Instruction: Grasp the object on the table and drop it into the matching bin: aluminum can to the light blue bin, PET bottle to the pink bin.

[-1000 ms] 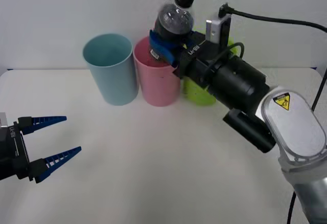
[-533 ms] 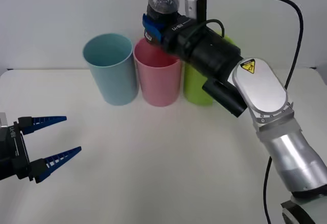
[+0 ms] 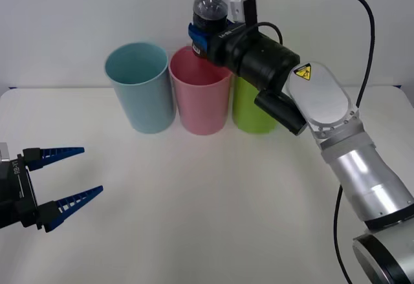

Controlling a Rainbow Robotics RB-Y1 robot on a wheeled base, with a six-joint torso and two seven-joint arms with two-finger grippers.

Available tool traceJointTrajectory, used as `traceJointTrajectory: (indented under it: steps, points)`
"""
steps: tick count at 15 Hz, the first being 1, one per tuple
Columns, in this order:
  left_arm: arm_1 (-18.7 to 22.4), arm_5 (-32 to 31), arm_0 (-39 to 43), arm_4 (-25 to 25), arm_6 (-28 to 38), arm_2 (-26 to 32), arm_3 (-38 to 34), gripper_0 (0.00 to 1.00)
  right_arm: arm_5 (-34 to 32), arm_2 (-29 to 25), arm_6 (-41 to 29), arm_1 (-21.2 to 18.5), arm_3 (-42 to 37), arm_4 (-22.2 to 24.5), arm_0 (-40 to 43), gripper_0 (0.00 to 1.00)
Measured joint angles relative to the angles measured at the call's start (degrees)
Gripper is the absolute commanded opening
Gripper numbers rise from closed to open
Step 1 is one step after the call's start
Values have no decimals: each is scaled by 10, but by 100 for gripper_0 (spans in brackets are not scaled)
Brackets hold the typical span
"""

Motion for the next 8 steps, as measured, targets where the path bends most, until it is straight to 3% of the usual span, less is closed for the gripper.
traceJointTrajectory:
  steps: [8]
  points:
    - [0, 0, 0, 0, 0, 0, 0, 100, 0, 9, -12, 0, 20, 6, 0, 0]
